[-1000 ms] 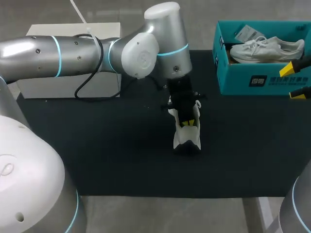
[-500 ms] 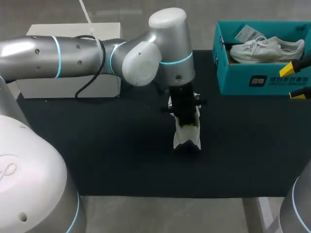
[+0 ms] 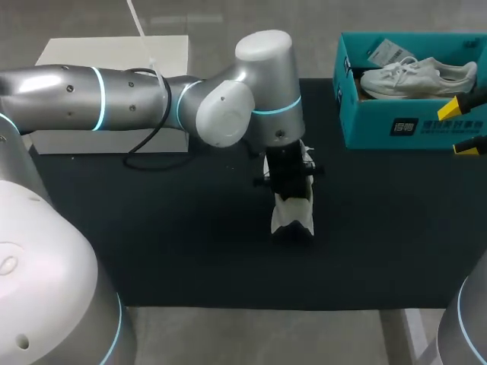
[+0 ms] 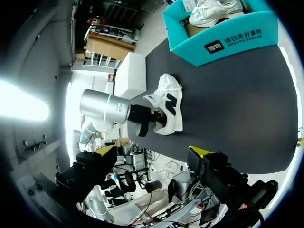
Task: Take the shoe out of the shoebox, open the shoe tongue, remove and reinsert the insole, then place the shoe into the shoebox
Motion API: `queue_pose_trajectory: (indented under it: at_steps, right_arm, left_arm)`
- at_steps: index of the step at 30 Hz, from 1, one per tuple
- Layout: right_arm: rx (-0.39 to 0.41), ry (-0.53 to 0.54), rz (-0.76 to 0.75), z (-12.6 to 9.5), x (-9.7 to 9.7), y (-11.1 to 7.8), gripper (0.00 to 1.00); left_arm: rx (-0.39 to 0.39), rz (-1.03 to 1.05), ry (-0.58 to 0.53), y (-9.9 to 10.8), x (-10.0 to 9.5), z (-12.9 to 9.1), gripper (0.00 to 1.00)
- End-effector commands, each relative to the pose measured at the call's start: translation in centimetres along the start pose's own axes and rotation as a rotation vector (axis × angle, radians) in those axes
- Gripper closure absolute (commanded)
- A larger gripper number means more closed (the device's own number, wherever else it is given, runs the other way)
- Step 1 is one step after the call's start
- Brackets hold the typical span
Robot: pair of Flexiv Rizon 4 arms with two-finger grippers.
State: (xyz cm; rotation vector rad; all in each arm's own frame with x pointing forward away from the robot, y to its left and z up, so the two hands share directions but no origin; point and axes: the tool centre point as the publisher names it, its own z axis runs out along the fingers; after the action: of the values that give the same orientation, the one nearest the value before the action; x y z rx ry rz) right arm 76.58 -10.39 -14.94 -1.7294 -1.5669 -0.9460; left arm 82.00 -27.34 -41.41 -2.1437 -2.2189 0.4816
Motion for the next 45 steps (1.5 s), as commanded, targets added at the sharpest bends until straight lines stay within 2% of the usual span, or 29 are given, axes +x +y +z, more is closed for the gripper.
queue_pose_trajectory:
  at_steps: [1,8,12,16,21,26,38,41,45]
  right_arm:
    - [0.0,-0.003,0.001,0.0,0.0,0.0,0.0]
    - [0.0,-0.003,0.001,0.0,0.0,0.0,0.0]
    - [0.0,-0.003,0.001,0.0,0.0,0.0,0.0]
    - [0.0,-0.003,0.001,0.0,0.0,0.0,0.0]
    - [0.0,-0.003,0.001,0.0,0.0,0.0,0.0]
    - [0.0,-0.003,0.001,0.0,0.0,0.0,0.0]
    - [0.0,-0.003,0.001,0.0,0.0,0.0,0.0]
    - [0.0,-0.003,0.001,0.0,0.0,0.0,0.0]
    - [0.0,-0.003,0.001,0.0,0.0,0.0,0.0]
  left_arm:
    - [-0.031,0.003,-0.012,0.5,-0.3,-0.4,1.0]
    - [-0.111,0.001,-0.015,1.2,0.1,-2.6,1.0]
    - [-0.13,-0.004,-0.006,1.6,0.2,-2.7,1.0]
    - [-0.15,-0.001,0.027,2.0,0.4,-1.8,1.0]
    - [-0.132,0.0,0.064,2.1,0.7,0.0,1.0]
    - [-0.114,0.009,0.074,1.6,0.6,0.5,1.0]
    - [-0.168,0.032,0.021,1.4,-0.8,-3.3,1.0]
    - [-0.164,0.028,0.015,1.4,-0.9,-3.2,1.0]
    - [-0.12,0.042,0.032,0.7,-1.1,-1.7,1.0]
